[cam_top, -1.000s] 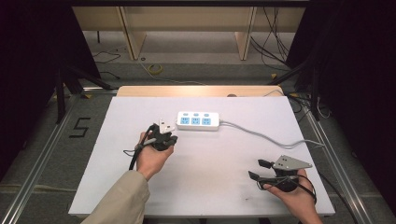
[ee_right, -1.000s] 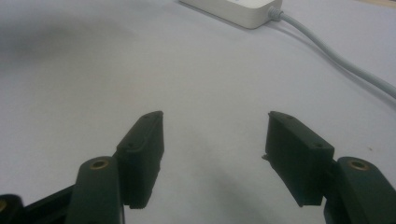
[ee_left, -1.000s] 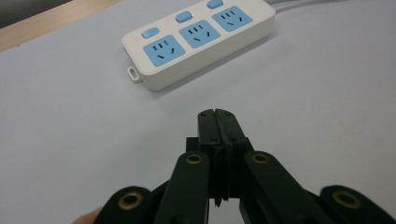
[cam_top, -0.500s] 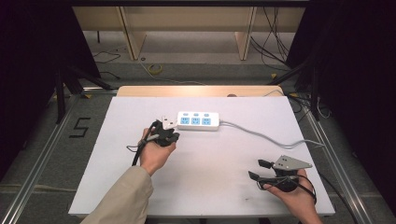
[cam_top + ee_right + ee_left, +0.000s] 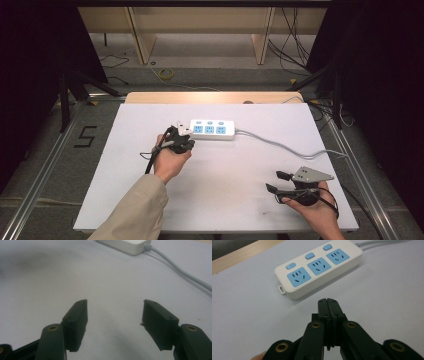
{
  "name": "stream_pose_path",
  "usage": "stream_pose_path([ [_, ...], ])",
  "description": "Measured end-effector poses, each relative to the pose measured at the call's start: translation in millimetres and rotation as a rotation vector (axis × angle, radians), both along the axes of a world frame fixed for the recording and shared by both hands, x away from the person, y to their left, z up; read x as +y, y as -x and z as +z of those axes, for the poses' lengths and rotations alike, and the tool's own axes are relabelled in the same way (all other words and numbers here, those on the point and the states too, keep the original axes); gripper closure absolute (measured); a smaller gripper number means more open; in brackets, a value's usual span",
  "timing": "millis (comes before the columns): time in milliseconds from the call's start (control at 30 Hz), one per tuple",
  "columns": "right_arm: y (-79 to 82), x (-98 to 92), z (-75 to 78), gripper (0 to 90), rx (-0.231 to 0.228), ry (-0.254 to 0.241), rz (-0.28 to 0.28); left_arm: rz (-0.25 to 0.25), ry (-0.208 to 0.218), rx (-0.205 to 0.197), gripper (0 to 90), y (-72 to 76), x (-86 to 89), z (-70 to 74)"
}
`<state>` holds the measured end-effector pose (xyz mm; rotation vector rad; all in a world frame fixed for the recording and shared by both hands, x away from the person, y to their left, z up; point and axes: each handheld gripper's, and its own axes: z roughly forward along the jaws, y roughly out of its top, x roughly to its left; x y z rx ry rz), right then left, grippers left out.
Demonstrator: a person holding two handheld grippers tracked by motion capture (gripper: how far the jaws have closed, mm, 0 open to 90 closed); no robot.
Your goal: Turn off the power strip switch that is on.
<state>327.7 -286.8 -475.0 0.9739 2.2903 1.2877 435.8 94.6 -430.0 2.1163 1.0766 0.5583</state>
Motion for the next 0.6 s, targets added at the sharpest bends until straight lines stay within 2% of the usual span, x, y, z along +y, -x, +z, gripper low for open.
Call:
stream_pose_path([
  [600,-0.1,-0.2,0.0,38.1,0.001,0.003,0.000,0.008,-0.022,0.012,89.8,-10.5,-2.5,-3.9],
])
